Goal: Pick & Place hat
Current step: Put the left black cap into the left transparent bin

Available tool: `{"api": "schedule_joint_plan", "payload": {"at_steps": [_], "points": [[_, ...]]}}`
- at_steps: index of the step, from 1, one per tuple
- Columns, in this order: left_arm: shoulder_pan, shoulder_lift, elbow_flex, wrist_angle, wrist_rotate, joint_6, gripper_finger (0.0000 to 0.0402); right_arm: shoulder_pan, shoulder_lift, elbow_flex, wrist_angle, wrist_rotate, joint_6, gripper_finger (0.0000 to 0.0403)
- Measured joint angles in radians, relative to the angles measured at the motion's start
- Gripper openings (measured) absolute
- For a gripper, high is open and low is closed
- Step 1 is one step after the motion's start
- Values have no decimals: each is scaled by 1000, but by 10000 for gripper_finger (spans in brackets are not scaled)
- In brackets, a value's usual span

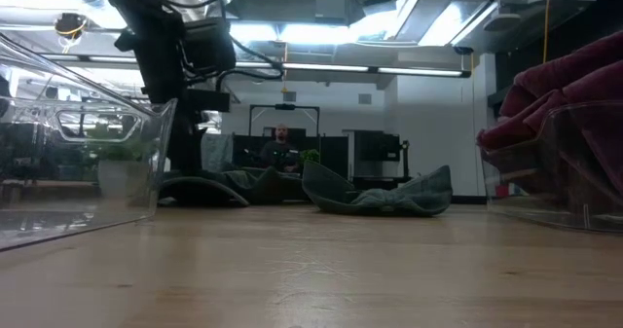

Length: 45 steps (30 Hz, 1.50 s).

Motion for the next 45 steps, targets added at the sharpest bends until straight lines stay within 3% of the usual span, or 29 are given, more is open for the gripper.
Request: {"api": "schedule_joint_plan", "payload": {"at_steps": [8, 19, 26, 30, 38, 45], "points": [[14, 0, 0, -4, 8, 15, 129, 0, 0, 0, 0, 0, 0, 24], [14, 0, -2, -11, 17, 17, 10, 0, 0, 0, 0, 0, 0, 24], [14, -1, -2, -12, 25, 16, 6, 0, 0, 0, 0, 0, 0, 24], [14, -12, 17, -56, 94, -49, 5, 0, 0, 0, 0, 0, 0, 24], [43, -53, 144, -299, 258, -142, 5, 0, 0, 0, 0, 0, 0, 24], [75, -109, 297, -398, 236, -167, 4, 0, 0, 0, 0, 0, 0, 24]]}}
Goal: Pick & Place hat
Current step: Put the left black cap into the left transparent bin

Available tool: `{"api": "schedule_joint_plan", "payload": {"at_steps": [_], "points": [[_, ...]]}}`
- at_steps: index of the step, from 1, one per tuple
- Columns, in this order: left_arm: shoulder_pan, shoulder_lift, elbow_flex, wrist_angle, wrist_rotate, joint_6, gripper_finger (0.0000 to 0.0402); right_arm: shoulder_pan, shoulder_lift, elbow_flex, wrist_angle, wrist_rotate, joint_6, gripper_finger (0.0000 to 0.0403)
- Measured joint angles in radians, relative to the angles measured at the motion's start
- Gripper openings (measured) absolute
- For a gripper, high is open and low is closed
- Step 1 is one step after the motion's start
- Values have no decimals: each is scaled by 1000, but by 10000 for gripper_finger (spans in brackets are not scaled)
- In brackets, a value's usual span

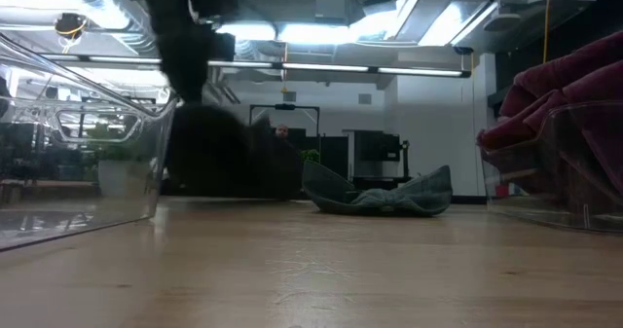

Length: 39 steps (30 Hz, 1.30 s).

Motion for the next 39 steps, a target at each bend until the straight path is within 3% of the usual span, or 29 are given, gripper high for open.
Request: {"api": "schedule_joint_plan", "payload": {"at_steps": [5, 13, 17, 24, 30, 39], "points": [[10, -14, 94, -5, 20, -4, 4, 0, 0, 0, 0, 0, 0, 24], [8, -14, 148, 30, 141, -54, 4, 0, 0, 0, 0, 0, 0, 24], [8, -14, 148, 51, 196, -142, 4, 0, 0, 0, 0, 0, 0, 24], [-14, -14, 148, 49, 206, -404, 4, 0, 0, 0, 0, 0, 0, 24], [-28, -20, 149, 44, 299, -560, 4, 0, 0, 0, 0, 0, 0, 24], [-85, -107, 149, 43, 242, -675, 4, 0, 0, 0, 0, 0, 0, 24]]}}
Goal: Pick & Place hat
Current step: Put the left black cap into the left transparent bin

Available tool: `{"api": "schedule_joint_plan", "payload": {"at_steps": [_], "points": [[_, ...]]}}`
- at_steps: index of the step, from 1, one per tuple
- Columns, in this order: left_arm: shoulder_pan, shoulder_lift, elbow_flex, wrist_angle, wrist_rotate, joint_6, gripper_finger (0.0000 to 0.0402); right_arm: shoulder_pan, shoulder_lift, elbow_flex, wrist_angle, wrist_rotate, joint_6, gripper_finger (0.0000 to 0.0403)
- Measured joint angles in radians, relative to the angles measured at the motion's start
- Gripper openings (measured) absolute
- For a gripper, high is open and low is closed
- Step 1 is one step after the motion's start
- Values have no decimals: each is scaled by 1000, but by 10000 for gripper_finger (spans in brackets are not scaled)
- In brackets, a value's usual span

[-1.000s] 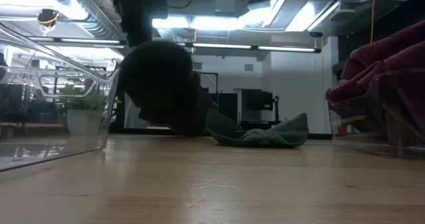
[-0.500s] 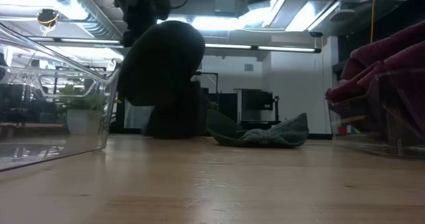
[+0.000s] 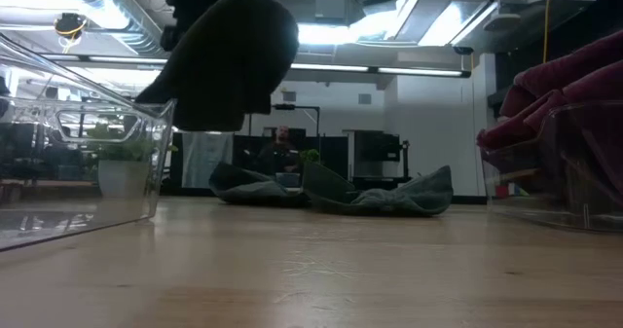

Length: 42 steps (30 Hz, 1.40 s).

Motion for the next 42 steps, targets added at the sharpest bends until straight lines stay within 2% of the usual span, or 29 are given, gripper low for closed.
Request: {"api": "schedule_joint_plan", "payload": {"at_steps": [7, 12, 24, 31, 37, 42], "points": [[-93, -83, 0, -4, -88, -65, 4, 0, 0, 0, 0, 0, 0, 24], [-185, -153, 0, -75, -170, -142, 4, 0, 0, 0, 0, 0, 0, 24], [-582, -269, 0, -330, -337, -468, 4, 0, 0, 0, 0, 0, 0, 24], [-776, -271, 0, -495, -341, -614, 4, 0, 0, 0, 0, 0, 0, 24], [-899, -248, 0, -679, -328, -830, 4, 0, 0, 0, 0, 0, 0, 24], [-975, -223, 0, -693, -322, -991, 4, 0, 0, 0, 0, 0, 0, 24]]}}
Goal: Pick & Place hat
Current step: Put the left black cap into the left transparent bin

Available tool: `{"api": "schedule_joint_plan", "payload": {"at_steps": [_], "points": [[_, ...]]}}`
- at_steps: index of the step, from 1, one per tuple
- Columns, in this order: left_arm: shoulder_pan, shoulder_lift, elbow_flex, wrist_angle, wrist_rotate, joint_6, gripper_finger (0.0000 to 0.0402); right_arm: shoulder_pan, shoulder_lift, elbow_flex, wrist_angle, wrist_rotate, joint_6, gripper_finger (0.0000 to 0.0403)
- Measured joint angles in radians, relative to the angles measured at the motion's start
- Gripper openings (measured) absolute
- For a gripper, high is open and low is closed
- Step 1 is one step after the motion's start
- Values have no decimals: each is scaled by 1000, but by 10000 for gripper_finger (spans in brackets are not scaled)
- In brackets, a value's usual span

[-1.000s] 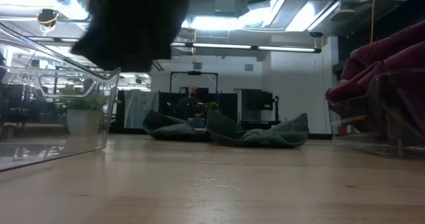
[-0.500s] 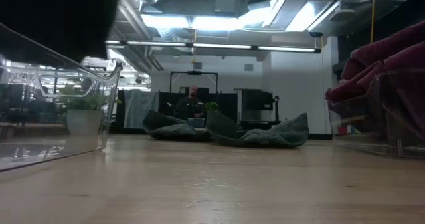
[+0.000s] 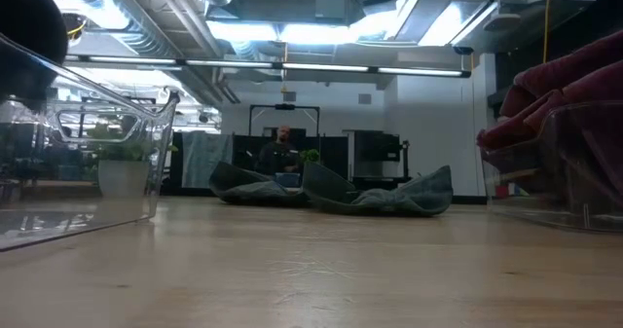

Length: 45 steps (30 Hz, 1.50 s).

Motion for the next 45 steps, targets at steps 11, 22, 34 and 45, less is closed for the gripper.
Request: {"api": "schedule_joint_plan", "payload": {"at_steps": [11, 22, 34, 45], "points": [[-83, 123, 0, 90, 48, -244, 4, 0, 0, 0, 0, 0, 0, 24], [-56, 263, 0, 240, 34, -448, 4, 0, 0, 0, 0, 0, 0, 24], [2, 375, 0, 356, -47, -536, 21, 0, 0, 0, 0, 0, 0, 24], [49, 397, 0, 365, -92, -448, 28, 0, 0, 0, 0, 0, 0, 24]]}}
